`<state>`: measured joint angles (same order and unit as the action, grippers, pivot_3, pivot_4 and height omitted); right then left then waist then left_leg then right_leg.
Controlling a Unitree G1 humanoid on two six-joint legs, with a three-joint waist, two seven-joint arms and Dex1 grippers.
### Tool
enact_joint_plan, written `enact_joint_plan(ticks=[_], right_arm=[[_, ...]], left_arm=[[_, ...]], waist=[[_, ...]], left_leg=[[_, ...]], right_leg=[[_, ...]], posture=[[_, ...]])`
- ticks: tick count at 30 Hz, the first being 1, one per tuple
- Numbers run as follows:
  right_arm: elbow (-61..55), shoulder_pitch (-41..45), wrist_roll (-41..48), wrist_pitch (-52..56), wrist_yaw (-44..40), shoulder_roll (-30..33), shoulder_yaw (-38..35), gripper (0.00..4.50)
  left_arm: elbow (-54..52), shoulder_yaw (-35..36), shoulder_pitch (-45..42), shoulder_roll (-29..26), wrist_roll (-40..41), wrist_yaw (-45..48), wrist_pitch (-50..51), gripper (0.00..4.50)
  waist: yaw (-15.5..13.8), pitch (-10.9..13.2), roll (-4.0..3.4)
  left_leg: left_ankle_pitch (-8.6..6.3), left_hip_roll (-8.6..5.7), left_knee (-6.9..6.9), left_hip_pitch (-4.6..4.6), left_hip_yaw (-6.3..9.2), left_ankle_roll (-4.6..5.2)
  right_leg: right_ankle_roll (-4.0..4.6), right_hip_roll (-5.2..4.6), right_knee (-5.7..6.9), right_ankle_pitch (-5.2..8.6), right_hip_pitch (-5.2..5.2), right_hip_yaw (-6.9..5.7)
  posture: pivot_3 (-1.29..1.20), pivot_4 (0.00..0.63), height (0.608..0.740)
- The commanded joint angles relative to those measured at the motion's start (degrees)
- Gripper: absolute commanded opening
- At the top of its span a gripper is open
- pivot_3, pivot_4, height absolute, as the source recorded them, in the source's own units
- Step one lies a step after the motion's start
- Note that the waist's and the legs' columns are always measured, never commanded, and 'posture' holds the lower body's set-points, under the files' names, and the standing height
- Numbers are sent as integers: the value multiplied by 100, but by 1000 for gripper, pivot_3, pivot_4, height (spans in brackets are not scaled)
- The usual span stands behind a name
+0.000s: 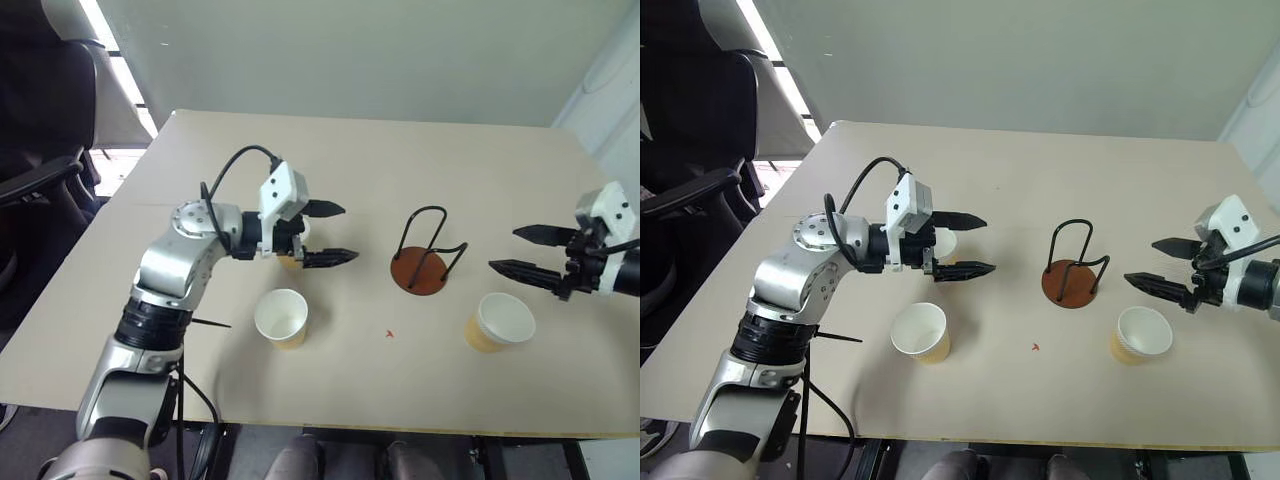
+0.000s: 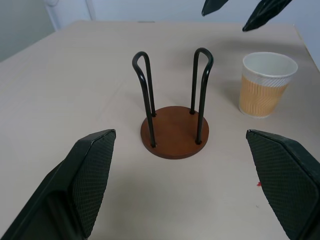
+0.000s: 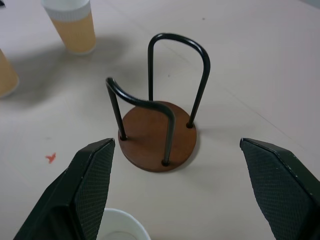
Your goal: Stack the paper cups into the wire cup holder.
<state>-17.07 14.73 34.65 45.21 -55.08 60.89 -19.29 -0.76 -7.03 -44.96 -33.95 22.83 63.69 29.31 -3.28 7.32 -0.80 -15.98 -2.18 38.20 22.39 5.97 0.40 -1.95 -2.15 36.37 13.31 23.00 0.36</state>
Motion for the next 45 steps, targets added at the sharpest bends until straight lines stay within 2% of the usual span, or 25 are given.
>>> enact_joint_plan(ticks=[1,12,19,25,36,39,45], right_arm=[[138,204,-178,-228,-27,60,191,4117],[931,883,-701,-770,-227,-193,1166,4117],[1209,1136,-928,-992,-441,-313,1516,4117],[1383,1479,-1013,-994,-468,-594,1698,4117],[1579,1639,-1222,-1116,-556,-858,1909,4117],[1604,1643,-1286,-1160,-542,-900,1963,3503],[1580,1681,-1329,-1131,-520,-971,1963,1315]], left_arm=[[-104,176,-174,-69,64,17,-31,4474],[-705,521,-69,-289,710,47,680,4474],[-1206,642,186,-1010,1398,574,1418,4474],[-1172,508,301,-1511,1265,922,1272,4474],[-1161,500,347,-1544,1121,849,1175,4474],[-1174,501,349,-1538,1111,833,1177,4500],[-1131,488,314,-1532,1076,837,1159,4500]], waist=[[0,0,0],[1,0,0],[12,0,0],[13,0,0],[17,0,0],[17,0,0],[18,0,0]], left_leg=[[0,0,1,0,0,0],[2,-1,4,1,-4,4],[2,0,3,2,-6,3],[3,0,6,0,-5,4],[2,1,7,4,-5,4],[2,1,7,4,-5,4],[2,1,7,6,-5,4]], right_leg=[[0,0,0,0,0,0],[-2,0,5,-1,3,4],[-2,0,9,-1,9,4],[-2,0,14,-1,10,6],[-1,0,13,-1,13,6],[-1,0,14,-1,14,6],[-1,0,14,-1,15,6]], posture=[[0,150,740],[0,150,740],[0,150,740],[0,150,740],[0,150,740],[0,150,740],[0,150,740]])
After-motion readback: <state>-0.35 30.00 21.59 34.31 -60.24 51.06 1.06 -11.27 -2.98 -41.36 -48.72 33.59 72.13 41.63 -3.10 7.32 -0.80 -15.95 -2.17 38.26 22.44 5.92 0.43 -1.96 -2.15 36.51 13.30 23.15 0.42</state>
